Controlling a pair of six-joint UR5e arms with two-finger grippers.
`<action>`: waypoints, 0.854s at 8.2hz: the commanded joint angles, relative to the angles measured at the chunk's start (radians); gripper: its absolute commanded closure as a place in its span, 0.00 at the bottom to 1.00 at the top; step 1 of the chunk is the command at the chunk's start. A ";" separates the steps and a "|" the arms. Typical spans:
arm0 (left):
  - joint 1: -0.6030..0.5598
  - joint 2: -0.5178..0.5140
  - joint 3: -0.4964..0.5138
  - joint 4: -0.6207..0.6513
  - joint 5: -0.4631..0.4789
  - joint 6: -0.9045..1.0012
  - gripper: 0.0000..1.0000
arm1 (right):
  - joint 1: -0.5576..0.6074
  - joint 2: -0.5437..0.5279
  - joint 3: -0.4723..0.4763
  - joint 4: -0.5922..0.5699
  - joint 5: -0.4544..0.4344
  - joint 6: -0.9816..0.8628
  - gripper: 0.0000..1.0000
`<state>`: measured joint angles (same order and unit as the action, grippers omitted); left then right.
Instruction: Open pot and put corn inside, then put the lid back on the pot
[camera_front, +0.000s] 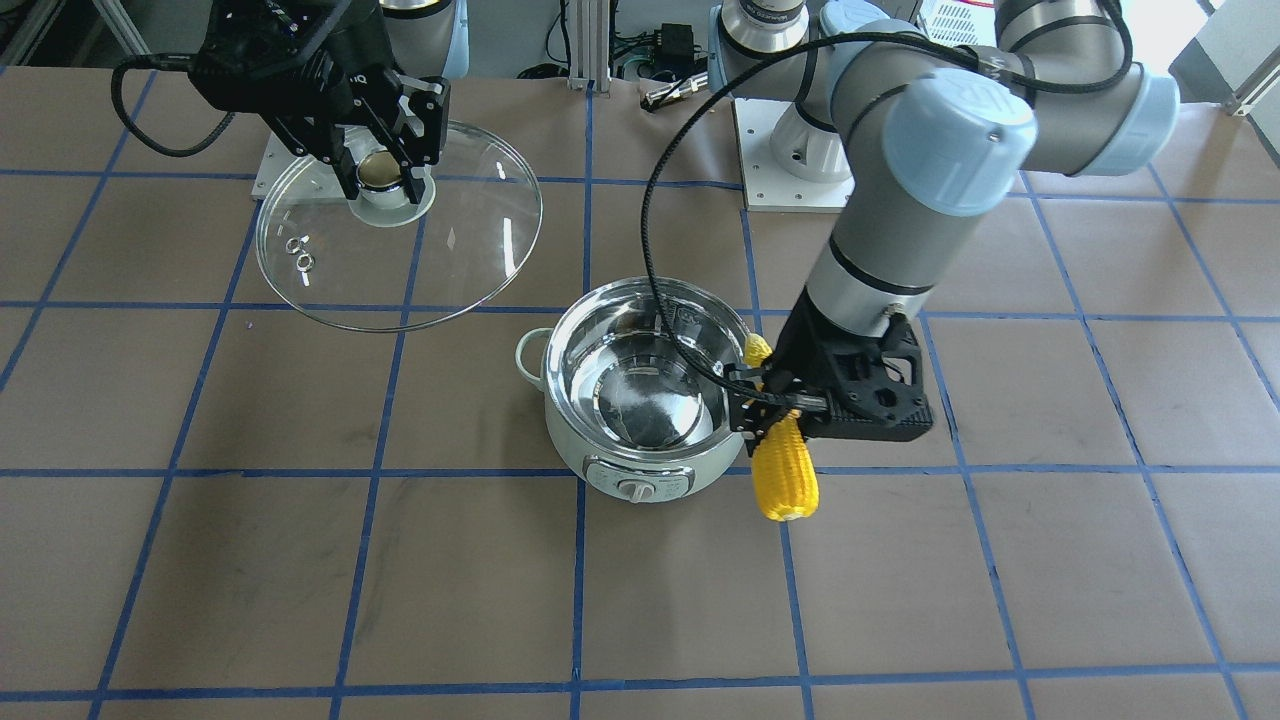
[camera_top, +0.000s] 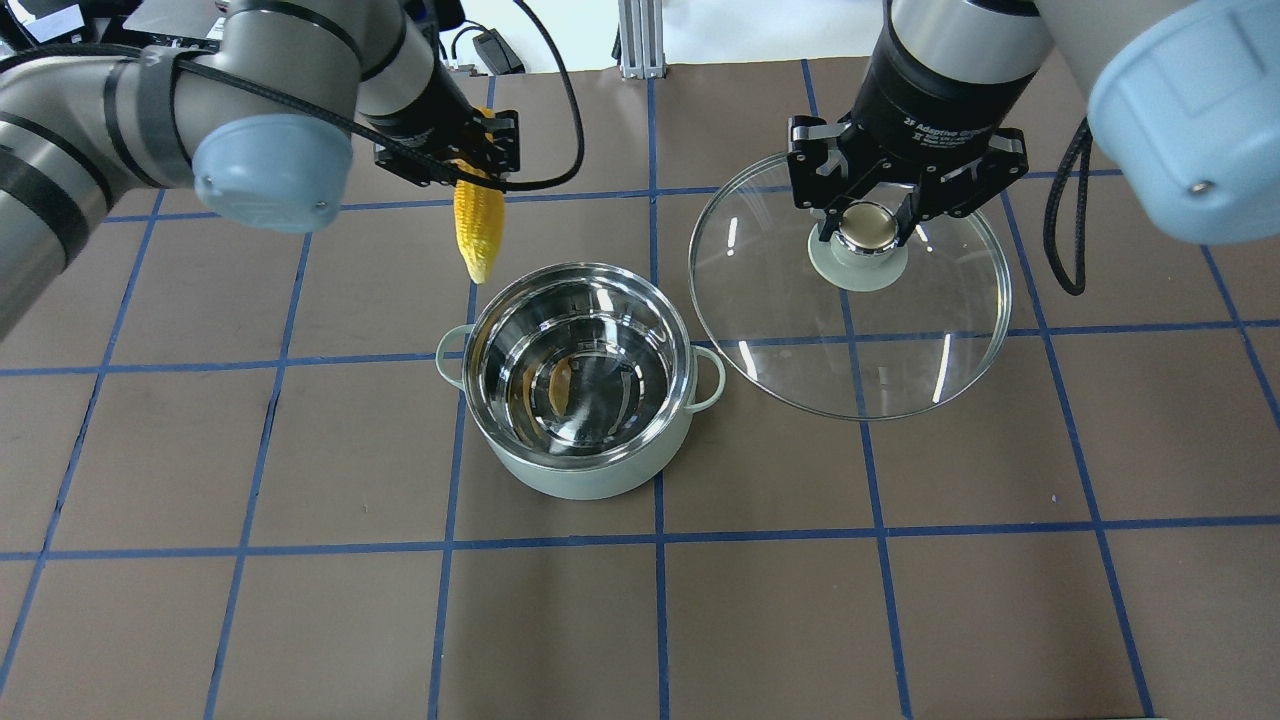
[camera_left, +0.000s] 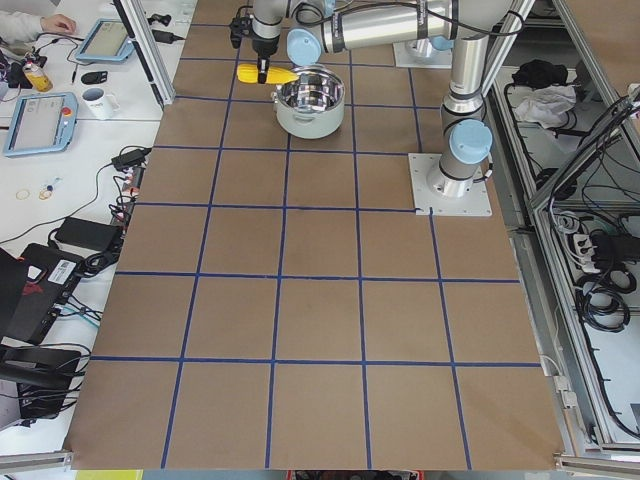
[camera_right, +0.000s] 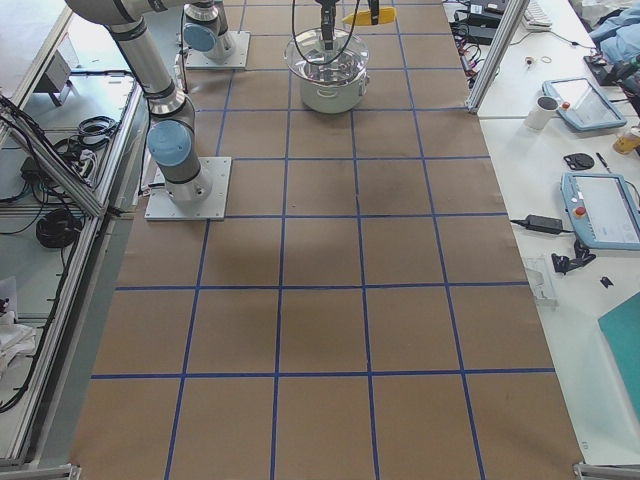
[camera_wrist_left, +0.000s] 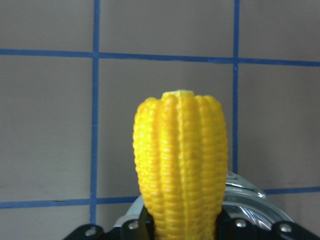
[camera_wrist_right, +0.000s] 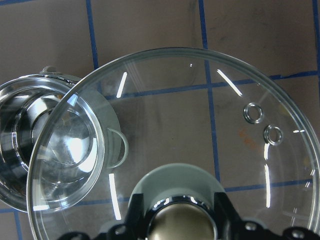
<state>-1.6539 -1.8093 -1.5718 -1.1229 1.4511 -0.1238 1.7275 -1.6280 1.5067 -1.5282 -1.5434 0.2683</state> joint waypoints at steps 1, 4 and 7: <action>-0.131 0.005 -0.065 -0.017 0.006 -0.051 1.00 | -0.008 -0.004 0.001 0.032 -0.007 -0.044 0.67; -0.138 0.005 -0.177 -0.017 0.008 -0.062 1.00 | -0.008 -0.006 0.001 0.036 -0.009 -0.057 0.67; -0.139 -0.019 -0.192 -0.015 0.008 -0.094 1.00 | -0.008 -0.006 0.001 0.039 -0.011 -0.058 0.67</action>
<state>-1.7909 -1.8173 -1.7552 -1.1386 1.4591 -0.1999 1.7196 -1.6337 1.5079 -1.4904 -1.5537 0.2119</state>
